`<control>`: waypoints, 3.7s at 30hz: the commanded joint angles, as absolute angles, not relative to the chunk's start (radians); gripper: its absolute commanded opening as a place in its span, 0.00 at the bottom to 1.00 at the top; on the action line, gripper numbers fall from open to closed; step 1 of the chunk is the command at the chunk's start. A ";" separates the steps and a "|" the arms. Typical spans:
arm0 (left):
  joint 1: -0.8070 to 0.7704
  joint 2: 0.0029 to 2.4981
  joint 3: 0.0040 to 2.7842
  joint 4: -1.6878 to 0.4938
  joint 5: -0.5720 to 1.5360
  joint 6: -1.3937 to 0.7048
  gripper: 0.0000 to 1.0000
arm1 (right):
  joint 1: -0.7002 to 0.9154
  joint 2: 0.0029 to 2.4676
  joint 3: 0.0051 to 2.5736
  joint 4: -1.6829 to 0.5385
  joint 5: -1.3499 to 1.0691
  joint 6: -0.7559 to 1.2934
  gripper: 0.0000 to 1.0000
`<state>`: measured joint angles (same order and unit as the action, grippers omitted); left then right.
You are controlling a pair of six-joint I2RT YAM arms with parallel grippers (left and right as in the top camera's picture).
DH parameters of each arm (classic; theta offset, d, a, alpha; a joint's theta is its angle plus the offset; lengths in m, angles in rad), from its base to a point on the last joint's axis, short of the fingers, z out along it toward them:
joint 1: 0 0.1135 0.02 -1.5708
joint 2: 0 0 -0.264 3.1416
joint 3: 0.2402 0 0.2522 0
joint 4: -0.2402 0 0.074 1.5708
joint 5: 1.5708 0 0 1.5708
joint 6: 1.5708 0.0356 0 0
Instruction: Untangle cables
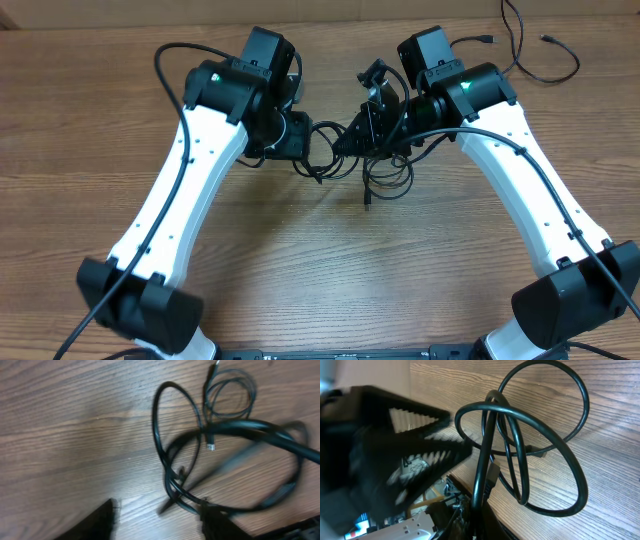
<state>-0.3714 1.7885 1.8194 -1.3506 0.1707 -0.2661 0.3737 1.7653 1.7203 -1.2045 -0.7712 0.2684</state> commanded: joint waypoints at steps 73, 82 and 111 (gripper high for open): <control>-0.279 1.862 1.815 -1.128 0.203 -0.229 0.04 | 0.371 1.755 1.734 -1.229 -0.840 0.261 0.04; -0.179 1.786 1.817 -1.255 0.153 -0.326 0.04 | 0.371 1.756 1.734 -1.253 -0.236 0.498 0.04; -0.128 1.713 1.817 -1.431 0.422 -0.163 0.04 | 0.388 1.802 1.721 -1.137 -0.516 0.473 0.63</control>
<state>-0.1246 1.7241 1.8179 -1.4483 0.1528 -0.3199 0.3756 1.8027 1.7199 -1.1435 -0.4049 0.5159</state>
